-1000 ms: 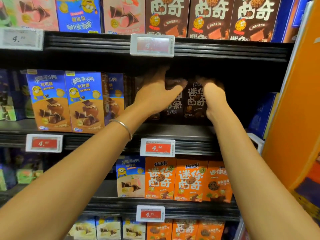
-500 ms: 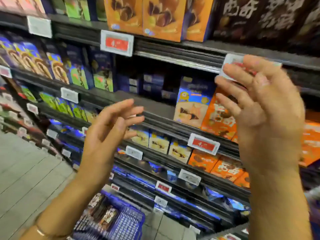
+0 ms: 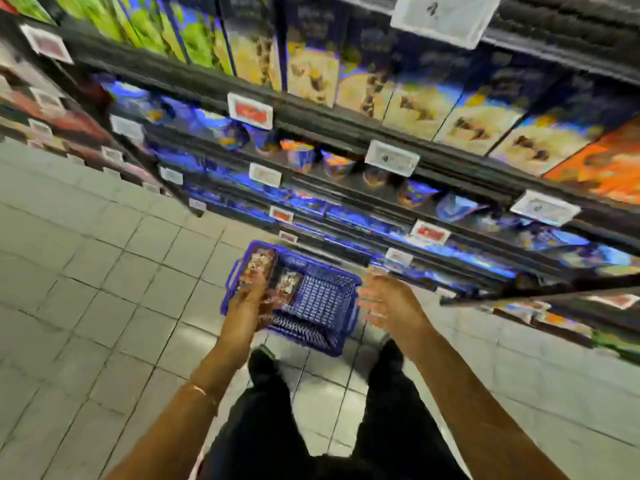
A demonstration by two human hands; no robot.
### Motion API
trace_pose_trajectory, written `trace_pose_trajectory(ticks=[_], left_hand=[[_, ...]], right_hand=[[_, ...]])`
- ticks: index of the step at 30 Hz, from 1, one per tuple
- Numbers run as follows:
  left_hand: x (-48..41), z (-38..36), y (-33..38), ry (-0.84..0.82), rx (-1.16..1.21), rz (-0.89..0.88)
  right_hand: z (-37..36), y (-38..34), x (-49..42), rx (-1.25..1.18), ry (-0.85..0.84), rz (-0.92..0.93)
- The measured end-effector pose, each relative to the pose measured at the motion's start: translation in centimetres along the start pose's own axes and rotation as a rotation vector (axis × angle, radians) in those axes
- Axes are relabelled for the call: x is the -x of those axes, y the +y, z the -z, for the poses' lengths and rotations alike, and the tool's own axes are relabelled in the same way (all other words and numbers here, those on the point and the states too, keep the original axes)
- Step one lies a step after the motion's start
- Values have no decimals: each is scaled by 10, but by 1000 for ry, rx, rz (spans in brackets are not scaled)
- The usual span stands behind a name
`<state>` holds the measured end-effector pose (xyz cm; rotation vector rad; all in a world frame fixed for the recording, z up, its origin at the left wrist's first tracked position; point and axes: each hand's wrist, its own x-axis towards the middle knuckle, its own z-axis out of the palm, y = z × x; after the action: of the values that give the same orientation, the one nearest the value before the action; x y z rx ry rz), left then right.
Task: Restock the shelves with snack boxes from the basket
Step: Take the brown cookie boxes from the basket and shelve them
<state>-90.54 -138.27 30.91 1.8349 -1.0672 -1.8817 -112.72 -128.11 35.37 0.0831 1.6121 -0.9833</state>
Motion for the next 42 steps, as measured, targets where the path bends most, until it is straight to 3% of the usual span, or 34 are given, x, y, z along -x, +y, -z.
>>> trace_pose_trajectory(ticks=[5, 11, 16, 21, 26, 31, 34, 40, 42], left_hand=[[-75, 32, -54, -88, -43, 191], [-172, 25, -122, -57, 58, 337], [-275, 5, -203, -96, 81, 372], [-378, -15, -287, -33, 19, 362], [-455, -16, -341, -23, 320, 520], [-478, -22, -352, 56, 446, 528], [-473, -24, -351, 97, 472, 529], [-451, -18, -338, 197, 466, 519], [-449, -13, -337, 221, 474, 513]], right_hand=[[-48, 78, -81, 55, 120, -167], [-89, 155, -216, 170, 94, -277], [-103, 224, -357, 208, 77, -295], [-123, 293, -504, 321, 29, -304], [-146, 345, -609, 305, -35, -287], [-168, 371, -653, 266, 0, -166], [-181, 372, -658, 149, -15, -144], [-177, 371, -653, 140, 62, -131], [-172, 370, -652, 127, -12, -144]])
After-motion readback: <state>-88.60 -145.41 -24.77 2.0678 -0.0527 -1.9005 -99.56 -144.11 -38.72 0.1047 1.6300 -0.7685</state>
